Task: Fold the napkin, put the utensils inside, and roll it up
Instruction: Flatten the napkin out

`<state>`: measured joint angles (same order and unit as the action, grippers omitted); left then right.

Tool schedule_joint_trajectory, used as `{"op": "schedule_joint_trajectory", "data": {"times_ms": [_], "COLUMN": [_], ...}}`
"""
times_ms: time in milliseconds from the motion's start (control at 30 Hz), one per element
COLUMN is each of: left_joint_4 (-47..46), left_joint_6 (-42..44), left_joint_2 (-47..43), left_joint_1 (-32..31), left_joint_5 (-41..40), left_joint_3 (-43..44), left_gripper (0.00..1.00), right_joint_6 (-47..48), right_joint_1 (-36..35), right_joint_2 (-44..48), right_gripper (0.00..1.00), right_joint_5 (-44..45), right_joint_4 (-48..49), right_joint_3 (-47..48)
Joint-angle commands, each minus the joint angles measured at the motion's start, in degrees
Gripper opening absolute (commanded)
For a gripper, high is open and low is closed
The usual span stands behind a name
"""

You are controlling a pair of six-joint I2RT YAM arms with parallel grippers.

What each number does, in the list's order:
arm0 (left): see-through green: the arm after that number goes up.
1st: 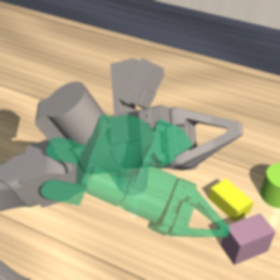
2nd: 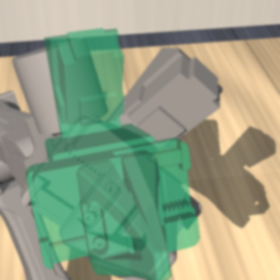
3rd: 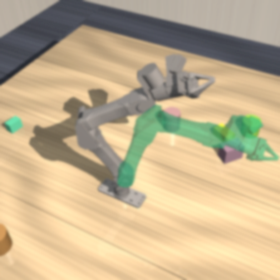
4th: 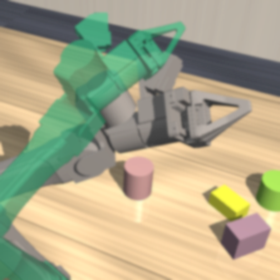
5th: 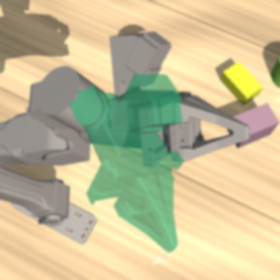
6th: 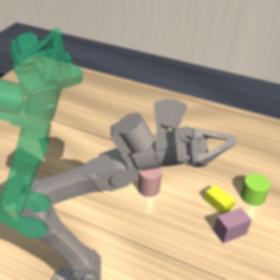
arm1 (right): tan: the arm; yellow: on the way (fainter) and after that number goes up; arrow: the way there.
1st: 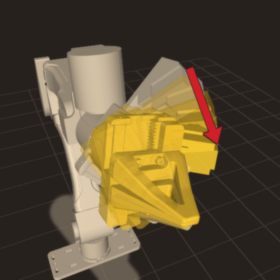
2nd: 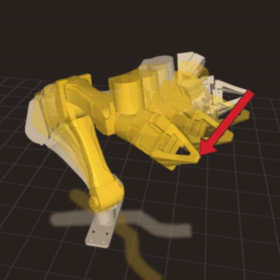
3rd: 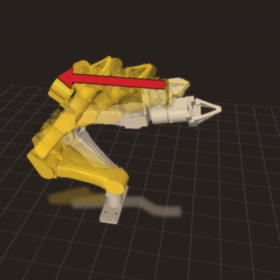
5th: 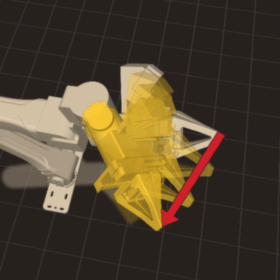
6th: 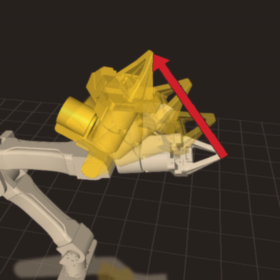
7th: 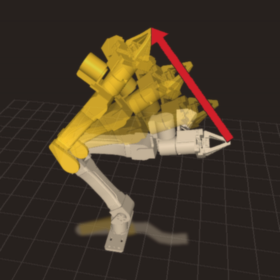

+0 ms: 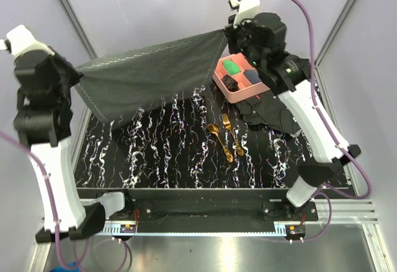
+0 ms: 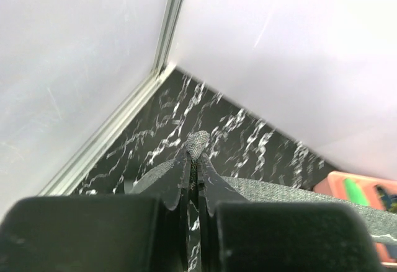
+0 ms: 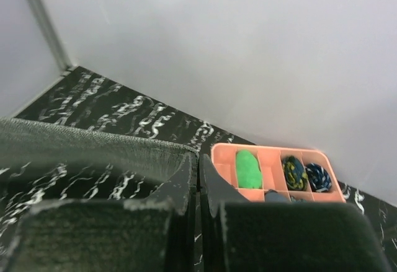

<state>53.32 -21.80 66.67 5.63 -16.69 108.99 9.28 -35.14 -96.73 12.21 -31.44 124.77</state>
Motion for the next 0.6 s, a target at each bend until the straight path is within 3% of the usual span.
{"op": "schedule_joint_trajectory", "data": {"times_ms": [0, 333, 500, 567], "left_joint_4": [-1.38, 5.13, 3.55, 0.58], "left_joint_6": [1.85, 4.31, 6.33, 7.03], "left_joint_2": [-6.20, -7.00, -1.65, -0.50], "left_joint_1": [0.44, 0.44, 0.44, 0.61], "left_joint_5": [-0.80, -2.99, -8.00, -9.41], "left_joint_3": [2.98, 15.81, 9.07, 0.99], "left_gripper": [0.00, 0.00, 0.00, 0.00], "right_joint_6": [2.15, 1.62, 3.90, 4.17], "right_joint_1": [-1.07, -3.98, -3.63, -3.01], "right_joint_2": [10.48, 13.33, 2.18, -4.65], "right_gripper": [0.00, 0.00, 0.00, 0.00], "right_joint_5": [-5.70, -8.34, -5.00, -5.09], "right_joint_4": [2.08, 2.26, 2.53, 2.53], "right_joint_3": [-3.21, -0.15, 6.43, 8.90]}}
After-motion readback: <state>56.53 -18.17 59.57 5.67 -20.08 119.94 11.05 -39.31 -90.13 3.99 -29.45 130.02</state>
